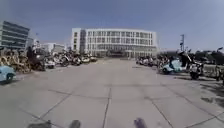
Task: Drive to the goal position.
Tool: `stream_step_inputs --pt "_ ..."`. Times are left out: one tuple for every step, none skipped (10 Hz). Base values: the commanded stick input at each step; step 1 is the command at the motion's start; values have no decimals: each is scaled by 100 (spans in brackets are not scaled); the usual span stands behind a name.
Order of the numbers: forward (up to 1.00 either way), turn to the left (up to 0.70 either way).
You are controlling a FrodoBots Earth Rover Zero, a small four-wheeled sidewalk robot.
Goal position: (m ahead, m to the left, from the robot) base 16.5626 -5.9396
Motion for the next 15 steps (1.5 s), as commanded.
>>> stream_step_inputs --pt "100 0" --pt "100 0" --pt "100 0" --pt "100 0" --pt "100 0" --pt "100 0" --pt "100 0" --pt "100 0" --pt "100 0" --pt "100 0" --pt "100 0" --pt "100 0" --pt "100 0" --pt "100 0" --pt "100 0"
